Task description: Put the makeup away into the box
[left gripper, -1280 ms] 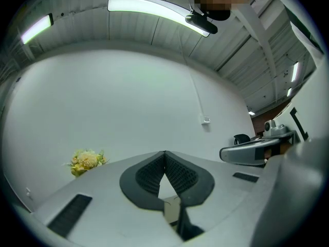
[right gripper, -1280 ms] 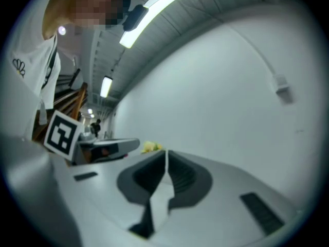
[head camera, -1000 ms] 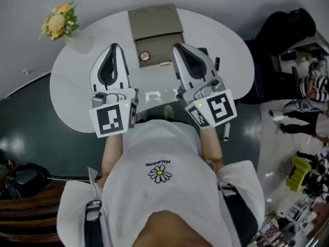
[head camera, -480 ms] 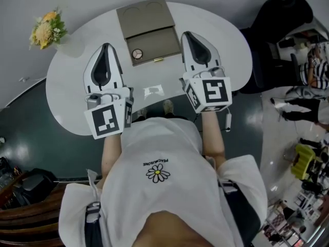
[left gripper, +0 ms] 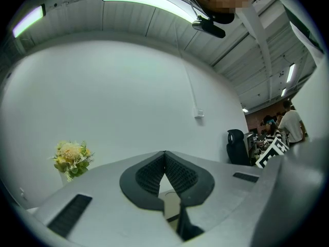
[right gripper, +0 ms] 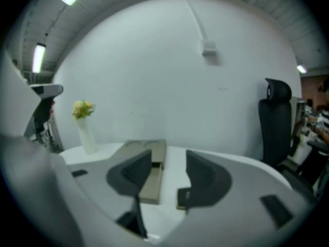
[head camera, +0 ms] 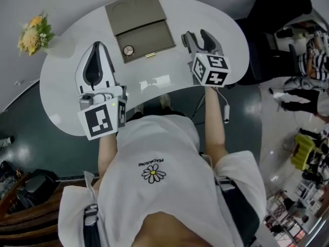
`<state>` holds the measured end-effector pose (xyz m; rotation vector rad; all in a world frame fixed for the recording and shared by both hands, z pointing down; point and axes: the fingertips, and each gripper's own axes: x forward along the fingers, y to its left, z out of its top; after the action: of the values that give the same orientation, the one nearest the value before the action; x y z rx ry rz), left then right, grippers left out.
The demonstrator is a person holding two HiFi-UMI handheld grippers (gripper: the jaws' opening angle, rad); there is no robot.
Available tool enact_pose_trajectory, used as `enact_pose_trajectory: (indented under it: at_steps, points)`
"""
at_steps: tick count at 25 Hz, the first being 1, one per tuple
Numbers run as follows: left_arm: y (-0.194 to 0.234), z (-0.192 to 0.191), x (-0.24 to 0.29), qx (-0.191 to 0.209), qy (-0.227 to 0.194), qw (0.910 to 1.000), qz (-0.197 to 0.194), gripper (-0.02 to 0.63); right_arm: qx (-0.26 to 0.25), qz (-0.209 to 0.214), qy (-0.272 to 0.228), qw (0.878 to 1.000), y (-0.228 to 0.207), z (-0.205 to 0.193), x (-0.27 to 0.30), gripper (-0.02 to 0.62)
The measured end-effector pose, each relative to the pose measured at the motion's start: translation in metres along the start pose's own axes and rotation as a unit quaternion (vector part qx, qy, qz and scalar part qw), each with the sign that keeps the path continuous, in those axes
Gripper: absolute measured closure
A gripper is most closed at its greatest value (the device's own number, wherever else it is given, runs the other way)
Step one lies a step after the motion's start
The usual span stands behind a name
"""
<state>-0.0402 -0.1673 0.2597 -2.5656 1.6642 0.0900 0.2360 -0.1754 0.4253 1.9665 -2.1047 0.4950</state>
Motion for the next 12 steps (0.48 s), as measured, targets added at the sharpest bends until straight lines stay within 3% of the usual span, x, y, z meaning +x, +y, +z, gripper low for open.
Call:
enact_pose_trajectory:
  at_steps: [4,12]
  points:
    - [-0.004,-0.004,0.002,0.006,0.007,1.0,-0.001,0.586,0.019,-0.027,0.073,0.997,-0.03,-0.055,0.025,0.316]
    - [-0.007,-0.005,0.004,0.019,0.014,0.9997,0.006,0.586,0.053,-0.062,0.155,0.985,-0.058,-0.128,0.05,0.307]
